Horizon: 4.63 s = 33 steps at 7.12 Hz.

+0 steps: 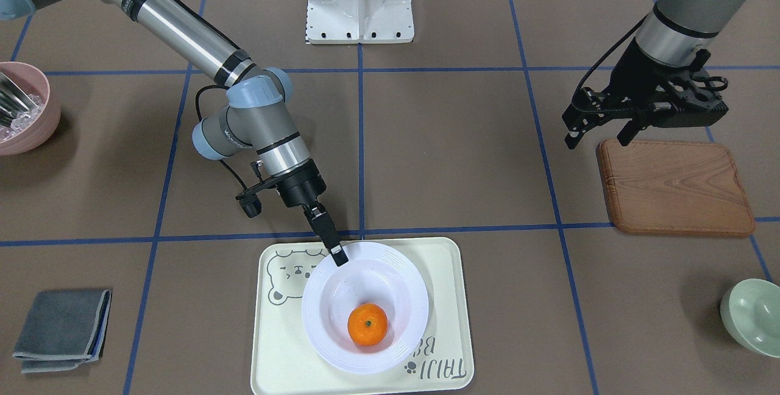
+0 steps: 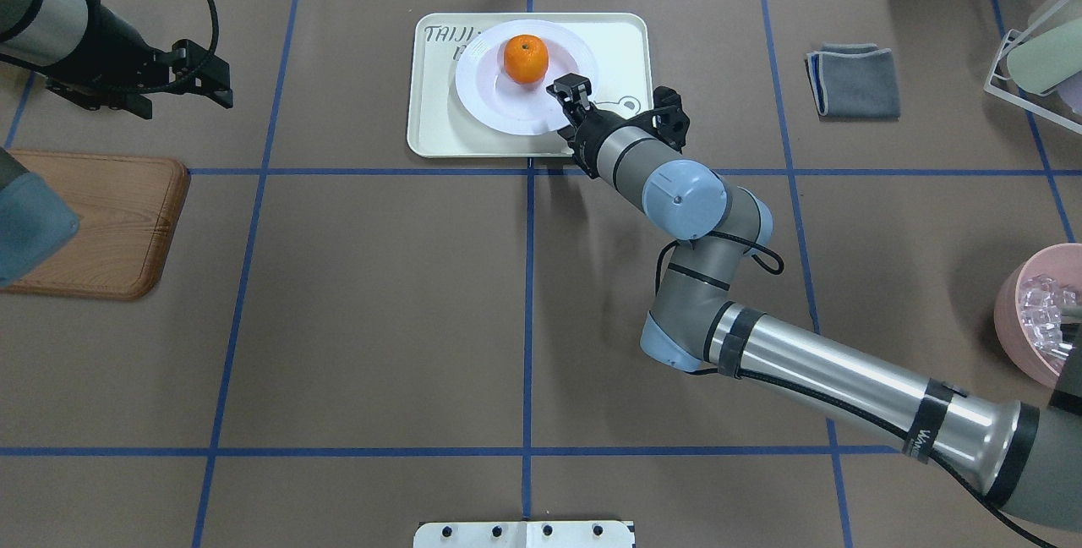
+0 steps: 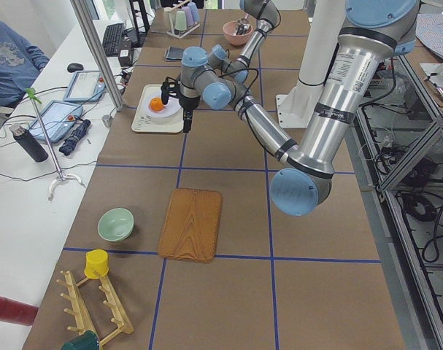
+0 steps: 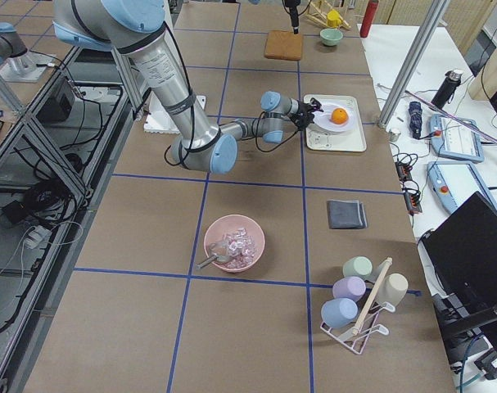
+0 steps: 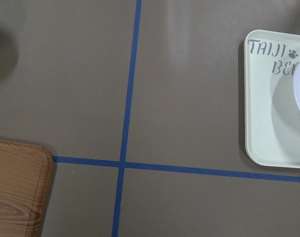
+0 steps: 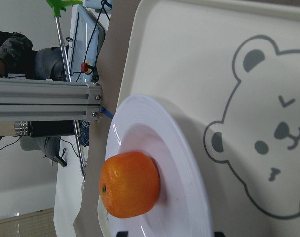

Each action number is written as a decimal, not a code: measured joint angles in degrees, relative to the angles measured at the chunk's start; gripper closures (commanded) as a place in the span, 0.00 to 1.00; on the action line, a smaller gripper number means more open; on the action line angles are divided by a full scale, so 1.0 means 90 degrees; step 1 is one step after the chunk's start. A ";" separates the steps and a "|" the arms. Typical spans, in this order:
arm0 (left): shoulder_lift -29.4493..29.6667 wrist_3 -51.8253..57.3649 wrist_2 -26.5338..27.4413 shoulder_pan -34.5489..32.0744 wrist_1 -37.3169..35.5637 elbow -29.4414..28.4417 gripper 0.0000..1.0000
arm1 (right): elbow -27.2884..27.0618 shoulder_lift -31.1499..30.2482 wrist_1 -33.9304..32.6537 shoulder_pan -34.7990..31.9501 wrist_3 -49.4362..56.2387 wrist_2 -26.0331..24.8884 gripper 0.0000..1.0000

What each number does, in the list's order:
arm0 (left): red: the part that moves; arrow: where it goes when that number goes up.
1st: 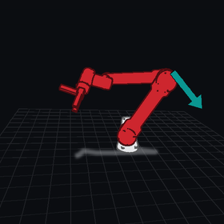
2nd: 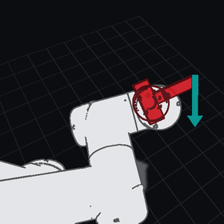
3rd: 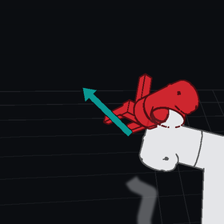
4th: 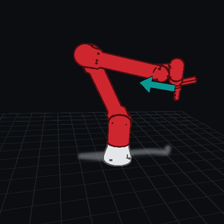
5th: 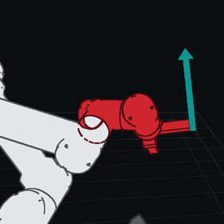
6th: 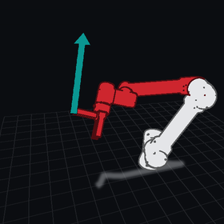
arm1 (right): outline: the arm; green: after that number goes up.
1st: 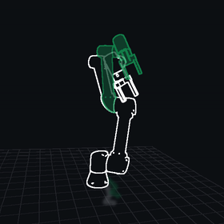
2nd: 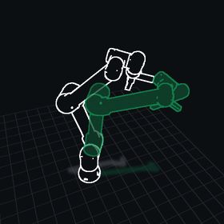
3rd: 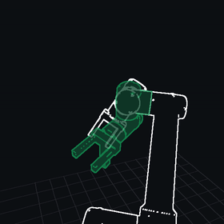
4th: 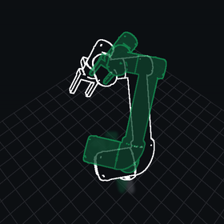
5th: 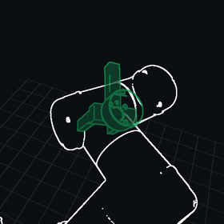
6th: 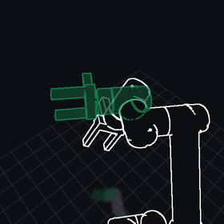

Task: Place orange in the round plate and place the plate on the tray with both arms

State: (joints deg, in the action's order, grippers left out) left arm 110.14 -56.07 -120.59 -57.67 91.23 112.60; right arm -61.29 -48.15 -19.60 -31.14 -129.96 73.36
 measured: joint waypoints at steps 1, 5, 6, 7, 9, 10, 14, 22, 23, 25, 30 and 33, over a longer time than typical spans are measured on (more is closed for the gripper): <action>-0.0007 0.0000 0.0000 0.0000 0.0000 -0.0011 0.02 | -0.0353 -0.0253 -0.0003 0.0104 0.0194 0.0002 0.00; -0.0082 0.0024 0.0000 0.0008 0.0007 -0.0067 0.02 | -0.1967 -0.1290 -0.0473 0.0494 0.0569 0.0045 0.00; -0.0086 0.0027 0.0000 0.0005 0.0007 -0.0072 0.02 | -0.2505 -0.1612 -0.0691 0.0521 0.0642 0.0154 0.00; -0.0086 0.0031 0.0000 0.0003 0.0005 -0.0073 0.02 | -0.3109 -0.1998 -0.0963 0.0503 0.0881 0.0401 0.00; -0.0086 0.0058 0.0007 -0.0006 0.0009 -0.0078 0.02 | -0.3836 -0.2455 -0.1507 0.0271 0.2081 0.0973 0.00; -0.0122 0.0213 0.0008 -0.0035 0.0009 -0.0077 0.02 | -0.3934 -0.2567 -0.1658 -0.0038 0.2706 0.1480 0.00; -0.0667 0.2223 -0.0039 -0.0572 0.0022 -0.0071 0.02 | -0.3957 -0.3348 -0.1935 -0.1579 0.5772 0.3813 0.00; -0.1325 0.5263 -0.1291 -0.2267 0.0007 -0.1022 0.02 | -0.3854 -0.3792 -0.5906 -0.4827 1.3072 0.6485 0.00; -0.1386 0.5438 -0.1355 -0.2349 0.0003 -0.1124 0.02 | -0.3851 -0.3755 -0.6495 -0.5073 1.3726 0.6508 0.00; -0.1456 0.5965 -0.1387 -0.2539 -0.0043 -0.1334 0.02 | -0.3850 -0.3740 -0.7402 -0.5528 1.4612 0.6626 0.00; -0.1456 0.6106 -0.1469 -0.2667 -0.0761 -0.1351 0.02 | -0.4000 -0.4254 -0.7994 -0.6003 1.5113 0.6638 0.00; -0.1527 0.6104 -0.1499 -0.2734 -0.0881 -0.1421 0.02 | -0.4132 -0.4527 -0.7971 -0.6004 1.5117 0.6568 0.00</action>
State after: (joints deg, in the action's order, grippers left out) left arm 96.39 -1.14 -134.08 -82.27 83.30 99.81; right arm -98.48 -88.89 -91.34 -85.17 6.09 132.48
